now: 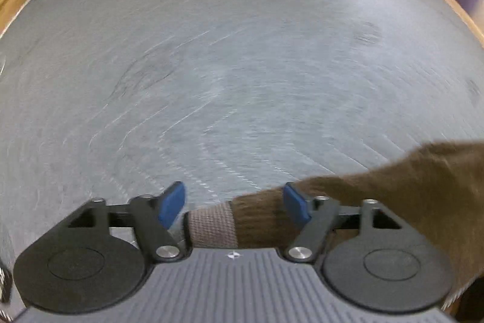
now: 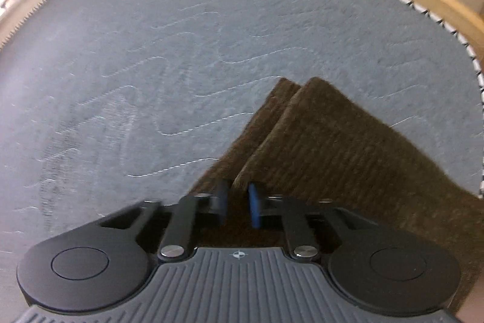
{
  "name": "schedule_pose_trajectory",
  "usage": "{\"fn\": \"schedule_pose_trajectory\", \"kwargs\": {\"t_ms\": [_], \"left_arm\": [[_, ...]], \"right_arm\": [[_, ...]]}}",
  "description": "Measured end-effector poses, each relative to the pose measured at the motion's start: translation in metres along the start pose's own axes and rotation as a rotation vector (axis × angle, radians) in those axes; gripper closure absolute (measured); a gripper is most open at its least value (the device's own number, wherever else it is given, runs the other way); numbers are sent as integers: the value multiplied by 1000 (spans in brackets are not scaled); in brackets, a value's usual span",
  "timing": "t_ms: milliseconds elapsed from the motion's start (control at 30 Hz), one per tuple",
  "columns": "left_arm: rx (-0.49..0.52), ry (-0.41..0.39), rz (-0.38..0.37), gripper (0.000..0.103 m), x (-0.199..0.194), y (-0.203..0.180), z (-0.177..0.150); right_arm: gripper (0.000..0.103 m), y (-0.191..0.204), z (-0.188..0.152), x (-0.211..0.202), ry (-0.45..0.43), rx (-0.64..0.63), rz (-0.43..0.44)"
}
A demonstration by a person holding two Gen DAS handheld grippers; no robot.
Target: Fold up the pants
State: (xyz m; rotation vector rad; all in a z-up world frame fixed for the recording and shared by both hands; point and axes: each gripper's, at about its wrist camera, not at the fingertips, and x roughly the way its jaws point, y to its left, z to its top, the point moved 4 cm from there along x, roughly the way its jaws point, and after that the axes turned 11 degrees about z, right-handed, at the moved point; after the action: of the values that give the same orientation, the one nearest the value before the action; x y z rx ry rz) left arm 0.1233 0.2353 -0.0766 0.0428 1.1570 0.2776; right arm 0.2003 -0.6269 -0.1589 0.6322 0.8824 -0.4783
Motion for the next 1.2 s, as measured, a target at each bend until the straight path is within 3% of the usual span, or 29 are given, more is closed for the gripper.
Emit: {"fn": "schedule_pose_trajectory", "kwargs": {"t_ms": [167, 267, 333, 400, 433, 467, 500, 567, 600, 667, 767, 833, 933, 1000, 1067, 1133, 1200], "left_arm": [[-120, 174, 29, 23, 34, 16, -2], [-122, 180, -12, 29, 37, 15, -4], [-92, 160, -50, 50, 33, 11, -4], [-29, 113, -48, 58, 24, 6, -4], [-20, 84, -42, 85, 18, 5, -4], [-25, 49, 24, 98, 14, 7, -3], [-7, 7, 97, 103, 8, 12, -3], [4, -50, 222, 103, 2, 25, -1], [-18, -49, 202, 103, 1, 30, -1], [-47, -50, 78, 103, -4, 30, -1], [-12, -101, -65, 94, -26, 11, -1], [46, -120, -201, 75, -39, -10, -4], [211, -151, -268, 69, -51, -43, -15], [307, -115, -268, 64, -48, -57, -27], [364, -21, -204, 53, -33, -58, -41], [394, 53, -127, 60, -17, -52, -51], [380, 47, -145, 59, -20, -48, -52]], "right_arm": [[98, -10, 5, -11, -29, 82, 31], [99, -12, 17, -39, -110, 132, 77], [99, -14, 27, -55, -189, 159, 103], [99, -17, 35, -67, -269, 175, 142], [99, -15, 37, -70, -295, 156, 154], [98, -12, 37, -68, -303, 128, 167], [97, -9, 35, -62, -284, 99, 185], [96, -2, 24, -38, -150, 7, 144], [95, -3, 17, -27, -85, -28, 93], [92, -9, 7, -17, -14, -16, 64], [76, -22, 15, -37, -77, 54, 89], [69, -32, 22, -61, -160, 67, 107], [60, -63, 27, -98, -285, 90, 94], [60, -93, 27, -117, -331, 134, 71], [60, -125, 22, -128, -331, 197, 26], [60, -159, 11, -131, -300, 281, 6], [60, -184, -1, -123, -229, 360, 23]]}}
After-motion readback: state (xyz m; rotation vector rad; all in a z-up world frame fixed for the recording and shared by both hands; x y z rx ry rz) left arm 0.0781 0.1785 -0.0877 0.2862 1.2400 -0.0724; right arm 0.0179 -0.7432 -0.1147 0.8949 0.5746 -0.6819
